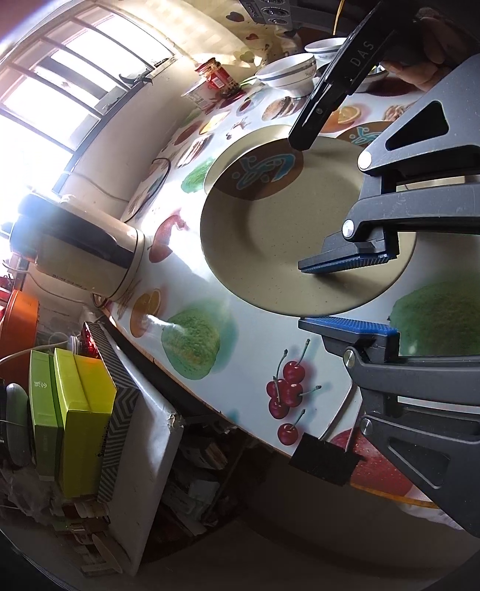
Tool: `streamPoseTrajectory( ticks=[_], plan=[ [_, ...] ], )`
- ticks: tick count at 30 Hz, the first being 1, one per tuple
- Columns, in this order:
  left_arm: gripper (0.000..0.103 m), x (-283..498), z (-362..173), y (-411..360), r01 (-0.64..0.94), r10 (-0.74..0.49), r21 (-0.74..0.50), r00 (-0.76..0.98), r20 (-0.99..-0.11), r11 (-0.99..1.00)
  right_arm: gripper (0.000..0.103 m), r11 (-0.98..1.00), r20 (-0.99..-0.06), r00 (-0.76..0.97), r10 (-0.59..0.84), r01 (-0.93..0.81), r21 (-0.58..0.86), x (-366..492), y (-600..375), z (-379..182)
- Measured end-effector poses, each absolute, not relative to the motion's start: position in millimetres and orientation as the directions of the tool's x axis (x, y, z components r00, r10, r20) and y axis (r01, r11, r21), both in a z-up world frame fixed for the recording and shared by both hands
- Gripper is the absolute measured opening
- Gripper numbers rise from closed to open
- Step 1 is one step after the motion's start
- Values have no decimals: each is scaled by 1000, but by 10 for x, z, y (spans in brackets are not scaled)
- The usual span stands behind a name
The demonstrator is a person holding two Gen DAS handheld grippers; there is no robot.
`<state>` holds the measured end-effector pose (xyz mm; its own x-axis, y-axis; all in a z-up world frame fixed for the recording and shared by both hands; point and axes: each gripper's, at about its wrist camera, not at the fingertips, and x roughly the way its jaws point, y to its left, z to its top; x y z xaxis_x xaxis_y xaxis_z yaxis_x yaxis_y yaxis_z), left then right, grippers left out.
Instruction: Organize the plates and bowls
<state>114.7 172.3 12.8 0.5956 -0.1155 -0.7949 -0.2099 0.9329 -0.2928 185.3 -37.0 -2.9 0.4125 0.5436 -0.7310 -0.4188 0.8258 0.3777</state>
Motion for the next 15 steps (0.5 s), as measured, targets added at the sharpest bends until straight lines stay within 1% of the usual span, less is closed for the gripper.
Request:
streamPoseTrajectory(
  ticks=[15],
  plan=[
    [25, 962, 56, 1204, -135, -169, -293, 566, -807, 947, 15, 856, -738, 444, 508, -357, 375, 1523, -949, -34]
  ],
)
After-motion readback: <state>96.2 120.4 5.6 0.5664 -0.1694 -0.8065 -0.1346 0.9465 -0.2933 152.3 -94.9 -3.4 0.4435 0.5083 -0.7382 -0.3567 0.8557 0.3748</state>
